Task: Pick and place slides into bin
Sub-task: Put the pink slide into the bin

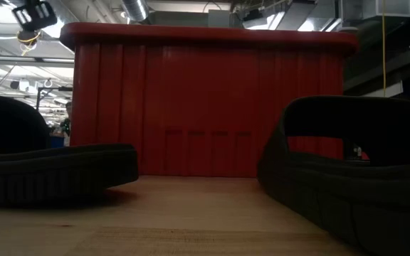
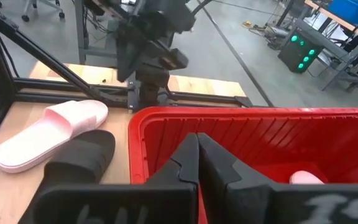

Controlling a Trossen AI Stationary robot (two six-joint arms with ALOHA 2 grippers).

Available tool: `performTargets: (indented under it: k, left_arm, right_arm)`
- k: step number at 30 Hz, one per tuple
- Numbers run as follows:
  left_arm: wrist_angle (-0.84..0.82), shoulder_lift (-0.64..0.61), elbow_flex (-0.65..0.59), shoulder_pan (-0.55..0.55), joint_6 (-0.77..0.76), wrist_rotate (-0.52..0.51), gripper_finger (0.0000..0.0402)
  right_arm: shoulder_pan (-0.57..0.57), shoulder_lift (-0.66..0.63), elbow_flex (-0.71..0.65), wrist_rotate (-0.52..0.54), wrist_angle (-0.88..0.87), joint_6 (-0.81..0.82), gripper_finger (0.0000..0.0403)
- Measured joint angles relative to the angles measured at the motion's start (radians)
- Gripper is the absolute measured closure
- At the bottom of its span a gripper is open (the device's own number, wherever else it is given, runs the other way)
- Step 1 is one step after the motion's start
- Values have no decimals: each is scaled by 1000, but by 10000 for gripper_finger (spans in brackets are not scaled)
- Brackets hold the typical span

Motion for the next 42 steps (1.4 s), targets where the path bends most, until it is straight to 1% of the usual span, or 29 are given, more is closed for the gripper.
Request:
performTargets:
  k: [7, 13, 16, 19, 24, 27, 31, 35, 38, 42]
  left_arm:
    - [-45, 0, -33, -120, -154, -27, 401]
    - [-62, 0, -33, -274, -338, -69, 401]
    - [-89, 1, -33, -355, -414, -118, 400]
    - [-106, 17, -33, -432, -475, -178, 400]
    - [-105, 58, -33, -551, -605, -186, 399]
    - [-105, 94, -33, -609, -647, -235, 400]
    - [-106, 137, -33, -666, -724, -292, 400]
    - [-154, 174, -33, -707, -874, -345, 391]
    - [-204, 199, -33, -731, -985, -336, 380]
    - [-229, 214, -33, -751, -1081, -302, 358]
  right_arm:
    - [6, 0, 0, 0, -11, -4, 398]
    - [7, 0, -9, 0, -19, 2, 398]
    - [7, 0, -20, 0, -13, 2, 398]
    - [7, 0, -23, 0, -19, -1, 398]
    - [7, 0, -23, 0, -18, -8, 398]
    - [7, 0, -23, 0, -17, -30, 398]
    - [4, 3, -23, 0, -17, -54, 398]
    - [3, 3, -23, 0, -16, -68, 398]
    - [-2, 3, -23, -26, -15, -76, 398]
    - [-4, 3, -23, -62, -13, -82, 398]
